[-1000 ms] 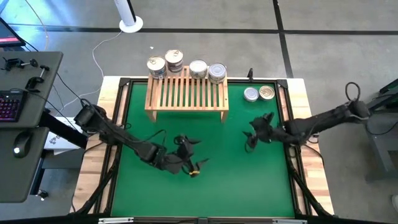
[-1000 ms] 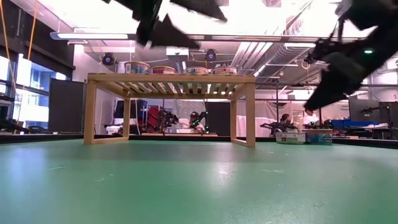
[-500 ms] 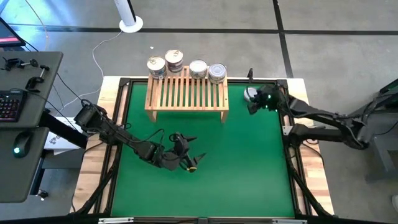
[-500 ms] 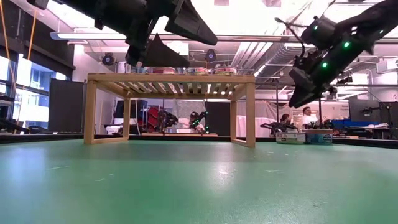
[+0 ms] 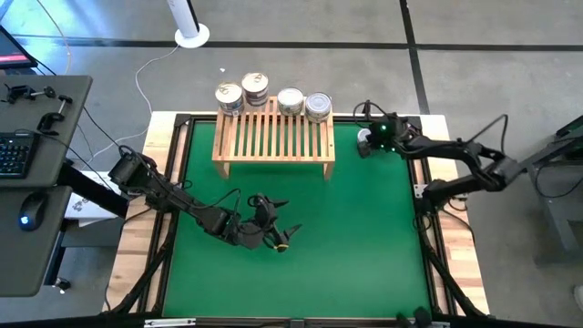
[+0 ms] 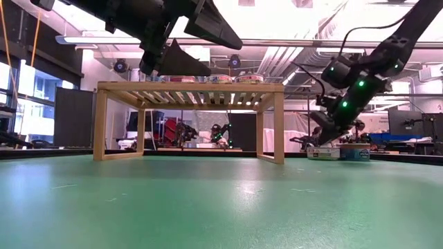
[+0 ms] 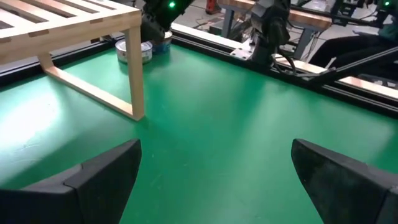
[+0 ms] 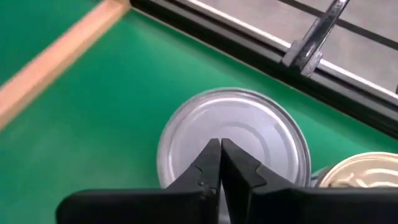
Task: Stack canned seafood by type on shelf
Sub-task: Put the green white tuna can on the shelf
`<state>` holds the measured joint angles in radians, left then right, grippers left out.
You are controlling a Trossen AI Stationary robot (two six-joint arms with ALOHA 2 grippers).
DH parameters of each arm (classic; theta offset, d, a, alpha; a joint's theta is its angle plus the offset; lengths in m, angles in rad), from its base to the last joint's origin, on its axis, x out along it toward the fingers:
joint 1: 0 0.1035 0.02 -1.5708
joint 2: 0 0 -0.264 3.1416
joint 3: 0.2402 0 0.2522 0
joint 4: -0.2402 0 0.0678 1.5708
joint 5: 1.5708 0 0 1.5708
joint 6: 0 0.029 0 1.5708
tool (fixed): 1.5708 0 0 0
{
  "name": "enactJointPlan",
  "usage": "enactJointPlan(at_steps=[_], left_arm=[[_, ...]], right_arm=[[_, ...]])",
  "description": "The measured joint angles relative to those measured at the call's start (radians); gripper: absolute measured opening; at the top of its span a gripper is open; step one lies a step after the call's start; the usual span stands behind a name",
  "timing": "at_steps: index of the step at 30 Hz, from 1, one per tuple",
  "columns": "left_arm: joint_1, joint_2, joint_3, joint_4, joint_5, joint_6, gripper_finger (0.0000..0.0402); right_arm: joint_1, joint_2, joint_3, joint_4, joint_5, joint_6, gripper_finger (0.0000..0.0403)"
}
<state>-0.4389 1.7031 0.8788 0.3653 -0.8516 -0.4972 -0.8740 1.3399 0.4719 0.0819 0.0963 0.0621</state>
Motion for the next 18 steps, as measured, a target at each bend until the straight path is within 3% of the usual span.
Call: enactJointPlan(at_steps=[8, 18], left_arm=[[0.0, 0.0, 0.0, 0.0, 0.0, -0.012, 0.04], [0.0, 0.0, 0.0, 0.011, -0.009, -0.026, 0.04]], right_arm=[[-0.023, 0.076, 0.004, 0.028, -0.007, -0.018, 0.0002], [0.088, 0.019, 0.005, -0.162, -0.157, 0.125, 0.0001]])
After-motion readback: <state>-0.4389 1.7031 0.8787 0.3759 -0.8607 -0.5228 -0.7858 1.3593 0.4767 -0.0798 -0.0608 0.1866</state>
